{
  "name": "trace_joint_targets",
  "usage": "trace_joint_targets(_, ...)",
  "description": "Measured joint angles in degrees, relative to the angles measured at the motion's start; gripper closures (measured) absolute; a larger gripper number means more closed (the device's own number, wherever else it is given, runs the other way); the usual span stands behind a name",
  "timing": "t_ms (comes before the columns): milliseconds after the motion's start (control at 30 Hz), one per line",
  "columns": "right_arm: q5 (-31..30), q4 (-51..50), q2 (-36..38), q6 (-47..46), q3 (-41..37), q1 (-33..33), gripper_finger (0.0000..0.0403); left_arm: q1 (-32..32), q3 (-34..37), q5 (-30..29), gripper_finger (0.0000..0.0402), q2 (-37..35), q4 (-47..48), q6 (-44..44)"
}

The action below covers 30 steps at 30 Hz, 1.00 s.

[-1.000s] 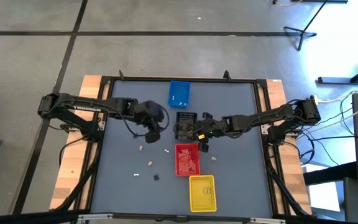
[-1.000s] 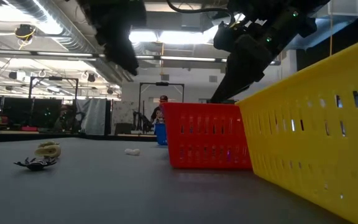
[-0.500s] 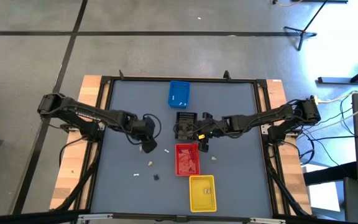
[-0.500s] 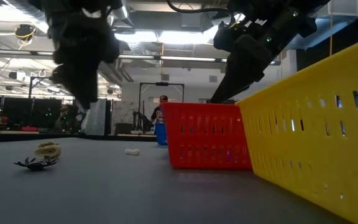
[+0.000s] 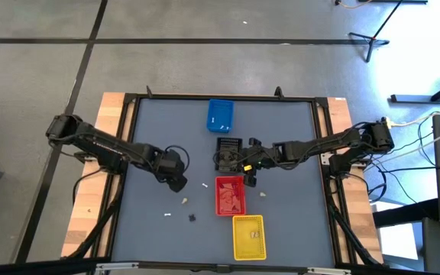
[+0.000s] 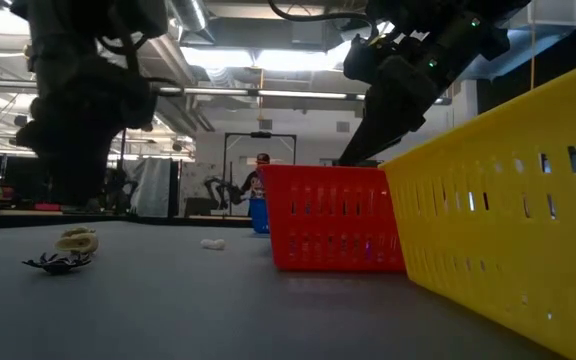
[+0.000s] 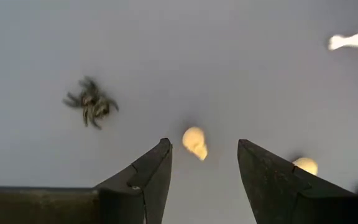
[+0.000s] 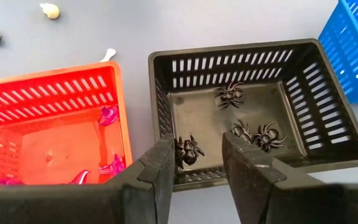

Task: Sort Halloween decoration
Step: Put the brown skull toy into the yellow bin

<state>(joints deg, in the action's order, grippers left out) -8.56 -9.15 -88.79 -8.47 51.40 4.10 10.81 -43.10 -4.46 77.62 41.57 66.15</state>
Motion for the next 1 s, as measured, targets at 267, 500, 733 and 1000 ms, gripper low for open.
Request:
trace_joint_targets(267, 0.0, 0.0, 0.0, 0.0, 0.0, 0.0, 0.0269, 2.4, 3.1, -1.0, 0.0227, 0.0, -1.6, 4.2)
trace_joint_targets(500, 0.0, 0.0, 0.0, 0.0, 0.0, 0.0, 0.0269, 3.3, 5.7, -3.0, 0.0227, 0.0, -6.8, 5.5)
trace_joint_targets(733, 0.0, 0.0, 0.0, 0.0, 0.0, 0.0, 0.0269, 3.3, 7.7, -3.6, 0.0227, 0.0, -11.3, 5.8)
trace_joint_targets(1000, 0.0, 0.0, 0.0, 0.0, 0.0, 0.0, 0.0269, 3.3, 10.2, -3.6, 0.0227, 0.0, -15.8, 5.9)
